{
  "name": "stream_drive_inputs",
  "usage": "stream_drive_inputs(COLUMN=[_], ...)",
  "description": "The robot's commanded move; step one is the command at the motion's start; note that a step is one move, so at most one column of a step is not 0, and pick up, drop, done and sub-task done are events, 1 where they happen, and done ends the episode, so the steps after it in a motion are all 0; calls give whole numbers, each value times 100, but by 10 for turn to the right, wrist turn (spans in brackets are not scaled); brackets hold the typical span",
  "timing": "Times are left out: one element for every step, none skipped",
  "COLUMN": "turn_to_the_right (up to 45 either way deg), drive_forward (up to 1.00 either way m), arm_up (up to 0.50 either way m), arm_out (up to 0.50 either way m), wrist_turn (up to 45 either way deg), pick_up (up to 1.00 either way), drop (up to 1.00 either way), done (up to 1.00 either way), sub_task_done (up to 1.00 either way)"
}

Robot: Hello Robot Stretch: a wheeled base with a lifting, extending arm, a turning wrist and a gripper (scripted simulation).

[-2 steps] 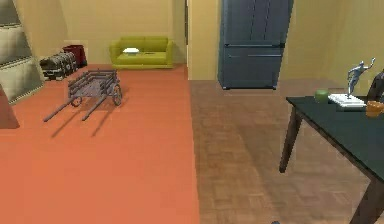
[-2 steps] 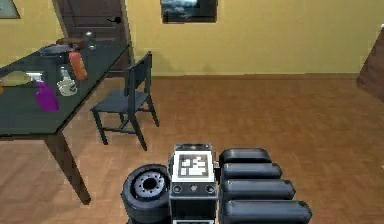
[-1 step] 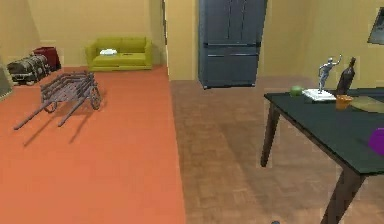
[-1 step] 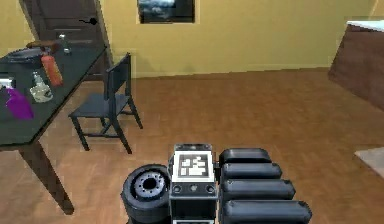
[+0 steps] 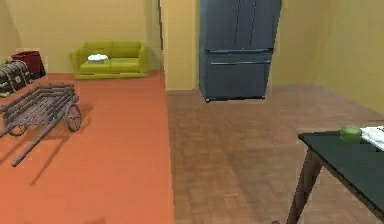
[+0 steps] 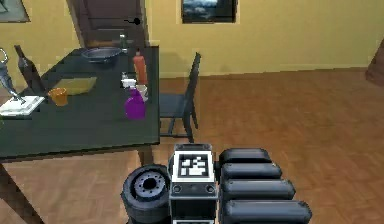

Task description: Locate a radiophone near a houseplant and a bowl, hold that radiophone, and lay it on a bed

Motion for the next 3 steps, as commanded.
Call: stream_drive_inputs(turn_to_the_right=[-450,-240,0], drive_forward=[0,0,50], arm_up=[0,0,0], arm_out=[0,0,0], wrist_turn=[0,0,0], pick_up=[0,0,0], drop=[0,0,0], done=[0,0,0], sub_task_done=[0,0,0])
